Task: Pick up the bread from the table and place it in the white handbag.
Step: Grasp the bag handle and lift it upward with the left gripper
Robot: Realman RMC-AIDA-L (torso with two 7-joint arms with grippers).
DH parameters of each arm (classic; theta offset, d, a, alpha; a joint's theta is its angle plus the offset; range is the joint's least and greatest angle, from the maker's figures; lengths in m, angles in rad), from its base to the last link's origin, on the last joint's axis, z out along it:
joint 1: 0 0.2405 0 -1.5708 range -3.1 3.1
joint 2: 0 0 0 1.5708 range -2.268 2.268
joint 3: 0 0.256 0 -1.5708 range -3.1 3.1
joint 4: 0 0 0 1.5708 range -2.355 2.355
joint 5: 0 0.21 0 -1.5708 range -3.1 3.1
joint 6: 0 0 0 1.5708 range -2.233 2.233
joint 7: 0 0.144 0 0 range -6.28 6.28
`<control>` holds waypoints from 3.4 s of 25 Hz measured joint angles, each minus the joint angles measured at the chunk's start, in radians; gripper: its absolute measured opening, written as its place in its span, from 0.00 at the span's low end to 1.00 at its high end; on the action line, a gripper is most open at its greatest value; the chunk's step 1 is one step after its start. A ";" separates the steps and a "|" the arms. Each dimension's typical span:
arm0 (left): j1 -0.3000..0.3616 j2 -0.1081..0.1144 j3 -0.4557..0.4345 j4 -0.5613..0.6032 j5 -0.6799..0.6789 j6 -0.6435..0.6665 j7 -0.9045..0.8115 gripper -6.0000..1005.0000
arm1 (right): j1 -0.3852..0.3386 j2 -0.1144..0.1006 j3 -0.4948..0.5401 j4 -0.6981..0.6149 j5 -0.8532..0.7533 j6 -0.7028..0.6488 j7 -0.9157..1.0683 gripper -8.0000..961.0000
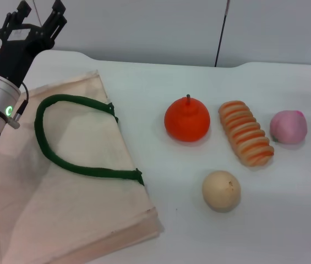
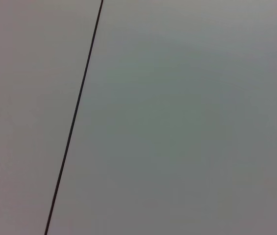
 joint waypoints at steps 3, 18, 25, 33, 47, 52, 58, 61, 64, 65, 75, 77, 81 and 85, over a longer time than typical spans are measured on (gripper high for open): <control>0.000 0.000 0.000 0.000 0.000 0.000 0.000 0.86 | 0.000 0.000 0.000 0.000 0.000 0.000 0.000 0.92; -0.038 0.013 0.003 -0.057 0.069 -0.108 -0.223 0.86 | -0.003 0.000 0.003 -0.003 0.000 0.000 0.000 0.92; -0.119 0.034 0.004 -0.365 0.486 -0.105 -0.707 0.86 | -0.009 -0.001 0.000 -0.007 0.000 0.000 0.000 0.92; -0.195 0.083 0.005 -0.694 0.908 0.128 -1.177 0.86 | -0.015 -0.003 0.003 -0.009 0.000 -0.001 0.000 0.92; -0.217 0.119 0.006 -0.956 1.301 0.385 -1.486 0.86 | -0.024 -0.004 0.006 -0.009 0.000 -0.002 0.000 0.92; -0.225 0.120 0.006 -0.952 1.369 0.338 -1.519 0.86 | -0.025 -0.005 0.006 -0.009 0.000 -0.002 0.000 0.92; -0.239 0.121 0.006 -0.908 1.388 0.261 -1.544 0.85 | -0.023 -0.005 0.007 -0.007 0.000 -0.001 0.000 0.92; -0.247 0.122 0.006 -0.855 1.388 0.216 -1.543 0.83 | -0.022 -0.005 0.007 -0.006 0.000 -0.001 0.000 0.92; -0.252 0.128 0.006 -0.790 1.388 0.192 -1.536 0.82 | -0.021 -0.005 0.008 -0.004 0.000 0.000 0.001 0.92; -0.253 0.132 0.006 -0.769 1.389 0.185 -1.535 0.81 | -0.020 -0.005 0.008 -0.003 0.000 0.000 0.001 0.92; -0.256 0.156 0.006 -0.623 1.404 0.099 -1.544 0.76 | -0.017 -0.005 0.008 -0.001 0.000 0.000 0.001 0.92; -0.261 0.149 0.006 -0.622 1.409 0.100 -1.545 0.75 | -0.017 -0.005 0.008 -0.001 0.000 0.000 0.002 0.92; -0.267 0.138 0.006 -0.621 1.426 0.106 -1.545 0.73 | -0.016 -0.005 0.008 -0.002 0.000 0.000 0.002 0.92; -0.269 0.137 0.006 -0.620 1.423 0.116 -1.540 0.71 | -0.017 -0.005 0.008 -0.003 0.000 -0.001 0.002 0.92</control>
